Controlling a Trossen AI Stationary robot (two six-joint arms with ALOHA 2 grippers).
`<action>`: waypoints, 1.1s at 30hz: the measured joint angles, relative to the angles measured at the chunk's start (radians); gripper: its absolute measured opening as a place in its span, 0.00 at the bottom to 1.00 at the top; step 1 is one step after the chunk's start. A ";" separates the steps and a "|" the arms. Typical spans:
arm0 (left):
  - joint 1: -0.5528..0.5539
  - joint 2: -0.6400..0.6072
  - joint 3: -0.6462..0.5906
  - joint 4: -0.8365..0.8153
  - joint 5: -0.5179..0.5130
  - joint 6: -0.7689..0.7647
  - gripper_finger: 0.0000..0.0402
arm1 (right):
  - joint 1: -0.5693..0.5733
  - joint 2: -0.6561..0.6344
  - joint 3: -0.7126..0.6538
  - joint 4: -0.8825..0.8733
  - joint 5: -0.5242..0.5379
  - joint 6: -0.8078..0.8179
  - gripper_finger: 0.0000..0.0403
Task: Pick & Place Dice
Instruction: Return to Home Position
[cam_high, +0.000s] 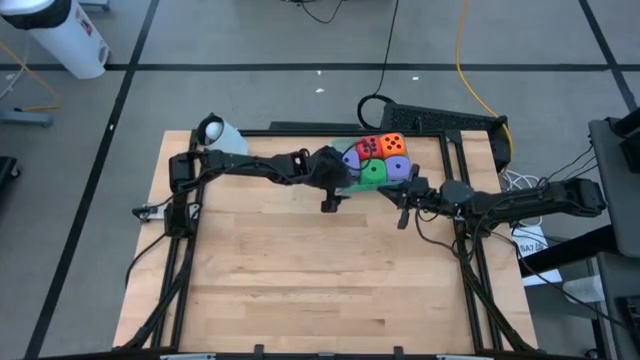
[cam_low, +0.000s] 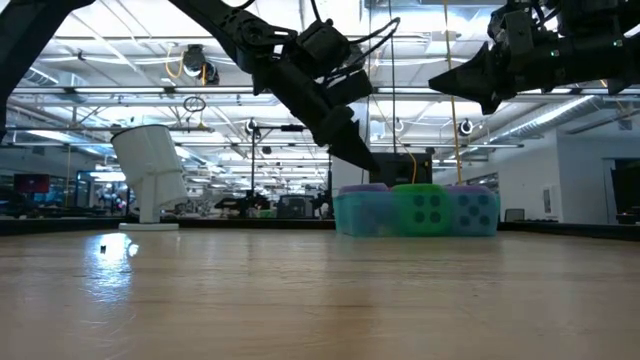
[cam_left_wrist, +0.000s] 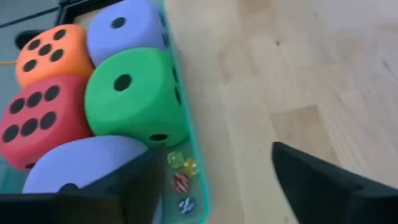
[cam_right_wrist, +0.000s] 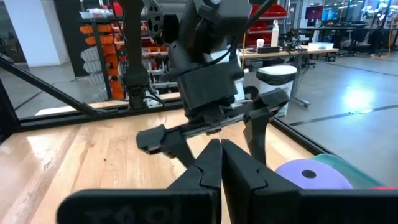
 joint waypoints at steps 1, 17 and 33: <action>-0.001 0.000 0.000 -0.005 0.001 0.013 0.77 | 0.000 0.005 0.000 -0.002 0.000 -0.004 0.00; -0.009 -0.275 -0.009 -0.300 -0.066 -0.048 0.73 | 0.009 0.042 0.000 0.003 0.005 -0.021 0.00; -0.008 -1.103 -0.514 -0.316 0.031 -0.235 0.02 | 0.011 0.035 0.000 -0.037 0.003 0.006 0.00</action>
